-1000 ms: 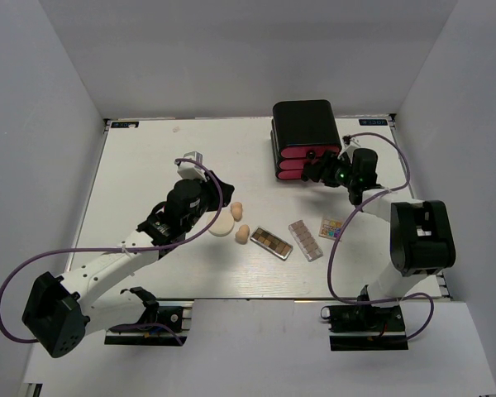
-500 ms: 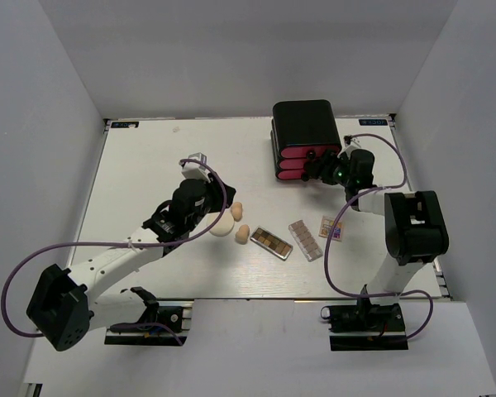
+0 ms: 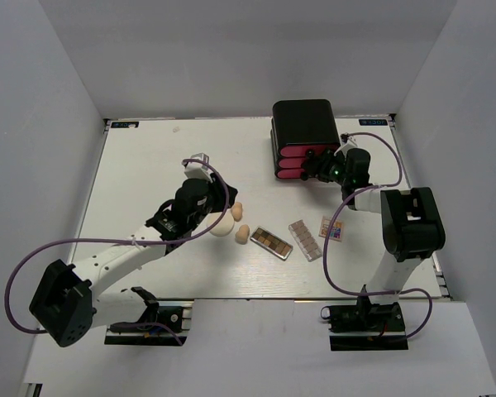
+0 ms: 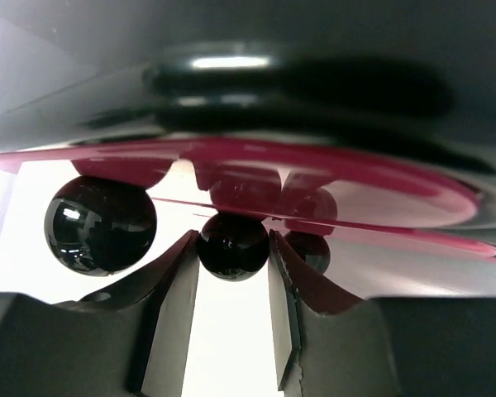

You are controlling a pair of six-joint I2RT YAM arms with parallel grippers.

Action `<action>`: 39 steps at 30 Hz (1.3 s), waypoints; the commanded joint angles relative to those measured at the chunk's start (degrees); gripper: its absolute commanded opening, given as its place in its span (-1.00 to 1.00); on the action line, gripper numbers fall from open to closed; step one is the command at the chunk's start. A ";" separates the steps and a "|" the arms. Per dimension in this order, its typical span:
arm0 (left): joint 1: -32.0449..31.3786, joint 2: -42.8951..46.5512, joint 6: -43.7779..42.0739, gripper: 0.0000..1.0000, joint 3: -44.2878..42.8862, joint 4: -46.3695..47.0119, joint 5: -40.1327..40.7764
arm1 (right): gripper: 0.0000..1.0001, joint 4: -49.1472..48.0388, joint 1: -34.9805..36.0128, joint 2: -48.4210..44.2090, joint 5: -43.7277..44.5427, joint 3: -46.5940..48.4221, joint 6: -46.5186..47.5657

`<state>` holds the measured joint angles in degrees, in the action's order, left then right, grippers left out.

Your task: Organize the makeup

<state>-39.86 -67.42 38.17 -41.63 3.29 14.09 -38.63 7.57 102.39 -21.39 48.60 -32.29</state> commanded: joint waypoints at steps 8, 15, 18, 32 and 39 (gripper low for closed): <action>0.04 -4.29 -0.20 0.12 -1.35 3.39 -2.13 | -0.53 -2.50 -0.54 -8.16 -1.73 -8.42 0.04; 0.04 -12.64 -2.05 0.26 -6.35 0.94 -1.61 | -0.51 -0.39 -0.46 -15.89 -1.82 -15.02 -0.49; 0.04 -16.25 -2.40 0.29 -9.69 -1.35 -0.90 | -0.49 0.31 -0.63 -17.92 -1.90 -16.95 -1.02; 0.04 -27.32 -5.57 0.42 -20.51 -14.09 0.24 | 0.29 0.66 -0.63 -19.59 -1.11 -17.84 -0.76; -0.49 -32.95 -4.25 0.37 -28.41 -26.48 3.67 | 0.45 2.51 -0.72 -21.00 -1.73 -19.42 -0.75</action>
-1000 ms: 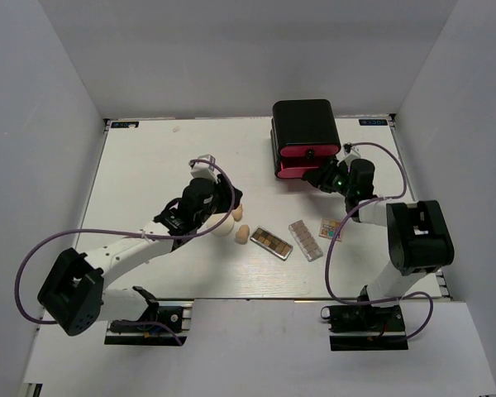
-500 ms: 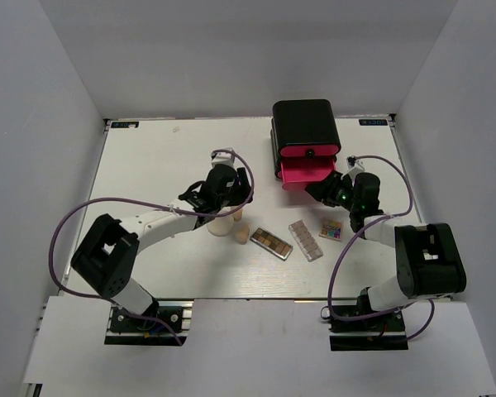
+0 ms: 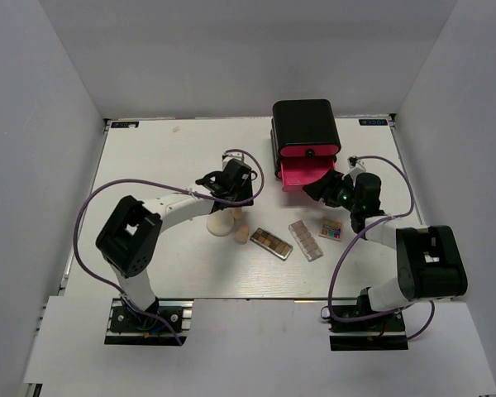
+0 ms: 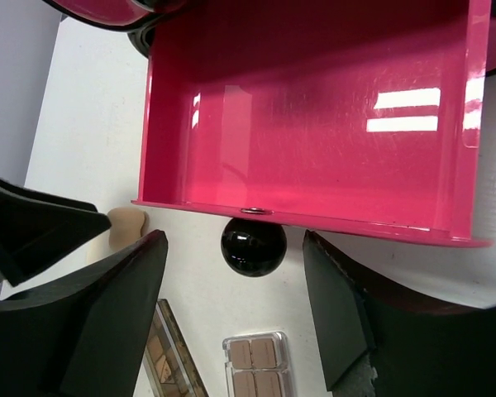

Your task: Organize the makeup

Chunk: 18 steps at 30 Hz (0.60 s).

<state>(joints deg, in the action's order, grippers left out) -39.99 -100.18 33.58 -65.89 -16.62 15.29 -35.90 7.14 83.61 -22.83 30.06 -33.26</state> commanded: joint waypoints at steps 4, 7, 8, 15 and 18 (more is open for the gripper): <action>-0.88 -3.61 0.34 0.34 -6.97 -9.39 2.38 | 0.47 0.48 -0.19 -3.37 -0.20 -1.94 0.30; -0.88 -6.15 0.34 0.26 -10.04 -12.90 2.99 | 0.48 1.27 -0.28 -4.07 0.07 -2.29 1.00; -0.88 -6.95 0.34 0.23 -10.92 -15.26 2.99 | 0.48 1.36 -0.19 -4.25 0.15 -2.46 1.09; -0.88 -11.79 0.35 0.23 -15.85 -22.31 4.57 | 0.49 1.80 -0.54 -5.56 -0.11 -3.52 1.44; -0.88 -13.20 0.26 0.10 -16.55 -23.28 4.31 | 0.49 2.06 -0.55 -6.00 -0.20 -3.96 1.88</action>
<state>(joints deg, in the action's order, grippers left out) -40.62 -113.06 33.67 -80.84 -36.23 19.38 -33.06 6.96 79.20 -22.85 26.81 -32.51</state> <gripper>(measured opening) 0.571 0.744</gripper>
